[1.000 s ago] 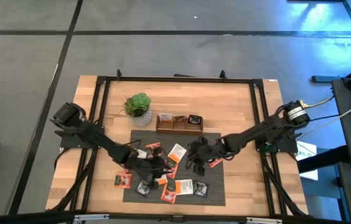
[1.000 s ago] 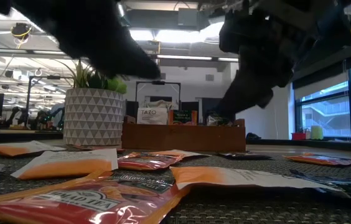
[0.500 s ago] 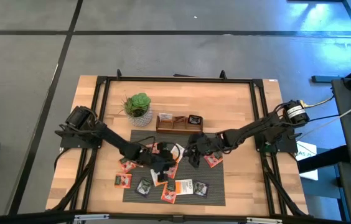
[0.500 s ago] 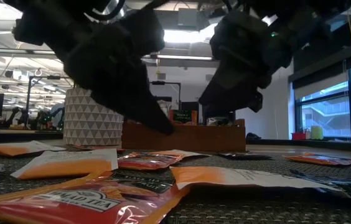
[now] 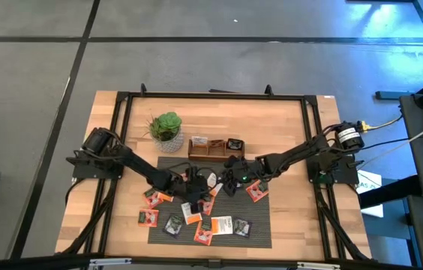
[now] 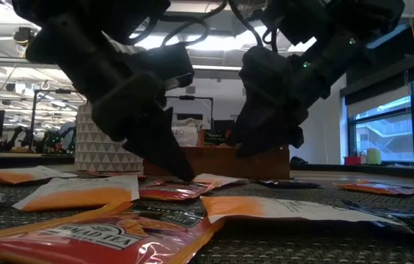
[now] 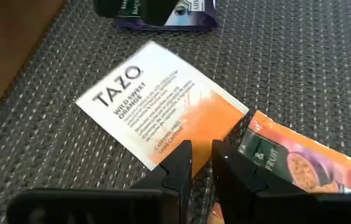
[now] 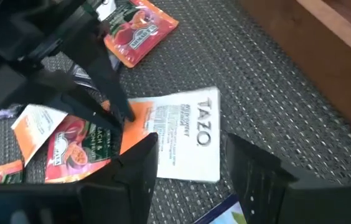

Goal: Pick & Place Tea
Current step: Put the white tea bag into the left section of the wooden organizer

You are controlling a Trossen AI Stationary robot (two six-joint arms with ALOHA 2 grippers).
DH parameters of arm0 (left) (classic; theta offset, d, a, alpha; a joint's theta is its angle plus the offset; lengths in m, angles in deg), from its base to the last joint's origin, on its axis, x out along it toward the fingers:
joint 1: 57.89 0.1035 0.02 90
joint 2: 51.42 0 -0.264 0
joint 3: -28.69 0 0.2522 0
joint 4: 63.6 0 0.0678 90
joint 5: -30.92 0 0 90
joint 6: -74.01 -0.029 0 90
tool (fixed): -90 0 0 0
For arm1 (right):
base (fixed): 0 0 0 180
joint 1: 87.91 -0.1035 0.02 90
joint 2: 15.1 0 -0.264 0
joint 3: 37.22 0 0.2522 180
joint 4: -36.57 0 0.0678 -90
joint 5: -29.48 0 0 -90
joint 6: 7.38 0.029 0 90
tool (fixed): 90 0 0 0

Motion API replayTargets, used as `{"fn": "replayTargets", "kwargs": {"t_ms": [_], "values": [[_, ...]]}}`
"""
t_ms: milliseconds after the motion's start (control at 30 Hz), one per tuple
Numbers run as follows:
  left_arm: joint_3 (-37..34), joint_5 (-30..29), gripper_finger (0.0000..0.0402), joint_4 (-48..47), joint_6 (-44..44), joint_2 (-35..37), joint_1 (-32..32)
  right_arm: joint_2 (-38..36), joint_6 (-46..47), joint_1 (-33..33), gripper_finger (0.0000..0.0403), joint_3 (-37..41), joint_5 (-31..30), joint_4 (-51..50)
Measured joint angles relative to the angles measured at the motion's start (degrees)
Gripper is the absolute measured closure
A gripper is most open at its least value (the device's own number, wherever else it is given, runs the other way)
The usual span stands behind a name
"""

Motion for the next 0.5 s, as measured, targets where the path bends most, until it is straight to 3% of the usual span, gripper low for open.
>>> {"fn": "replayTargets", "kwargs": {"t_ms": [500], "values": [[0.20,1.29,0.0343,0.61,1.29,-1.68,-0.13,5.31,4.29,0.66,0.0215,-0.13,0.09,0.38]]}}
